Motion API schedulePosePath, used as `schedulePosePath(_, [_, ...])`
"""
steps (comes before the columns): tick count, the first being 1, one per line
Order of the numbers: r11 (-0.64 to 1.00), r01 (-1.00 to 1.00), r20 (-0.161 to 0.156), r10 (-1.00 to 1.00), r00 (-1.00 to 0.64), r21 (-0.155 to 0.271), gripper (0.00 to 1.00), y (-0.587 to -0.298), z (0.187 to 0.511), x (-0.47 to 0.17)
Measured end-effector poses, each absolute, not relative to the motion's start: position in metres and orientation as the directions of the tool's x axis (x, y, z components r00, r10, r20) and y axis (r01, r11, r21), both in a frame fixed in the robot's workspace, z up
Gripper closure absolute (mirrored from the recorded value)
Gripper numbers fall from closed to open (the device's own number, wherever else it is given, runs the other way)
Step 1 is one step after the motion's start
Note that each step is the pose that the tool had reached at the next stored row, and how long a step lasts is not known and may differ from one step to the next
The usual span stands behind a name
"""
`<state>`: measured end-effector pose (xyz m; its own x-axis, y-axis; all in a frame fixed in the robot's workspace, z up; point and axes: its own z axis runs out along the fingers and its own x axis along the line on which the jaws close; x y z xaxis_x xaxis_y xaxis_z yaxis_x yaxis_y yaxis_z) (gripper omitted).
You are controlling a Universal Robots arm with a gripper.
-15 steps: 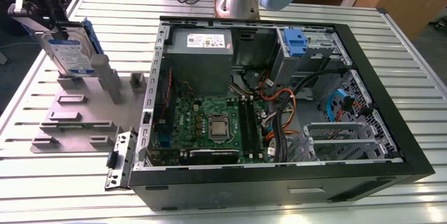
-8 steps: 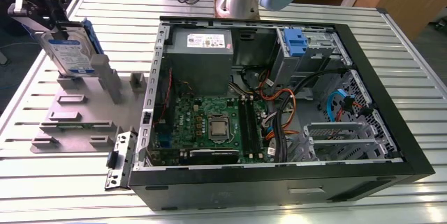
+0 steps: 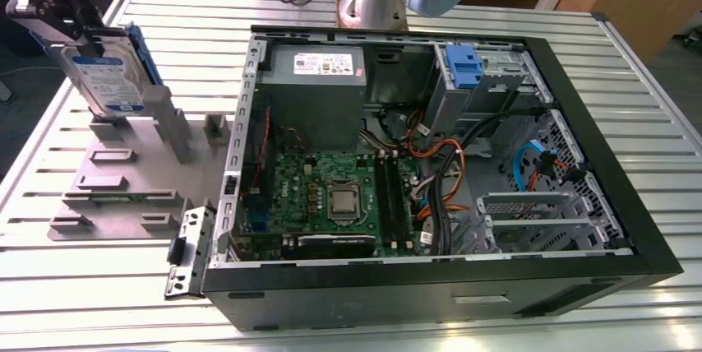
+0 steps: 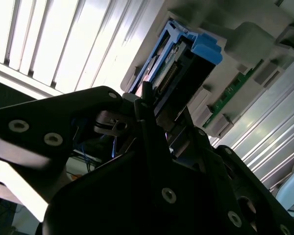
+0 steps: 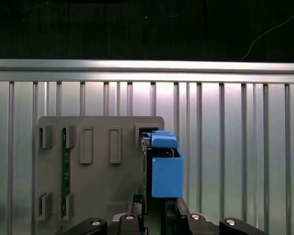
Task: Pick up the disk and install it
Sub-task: 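Pick up the disk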
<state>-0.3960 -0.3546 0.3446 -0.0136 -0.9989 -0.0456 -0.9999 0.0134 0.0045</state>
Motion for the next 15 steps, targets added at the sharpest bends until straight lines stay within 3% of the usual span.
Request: schedulePosePath(15, [0.013,-1.0,-0.046,-0.999,-0.014,0.005,0.65,-0.3546,0.3537,-0.396])
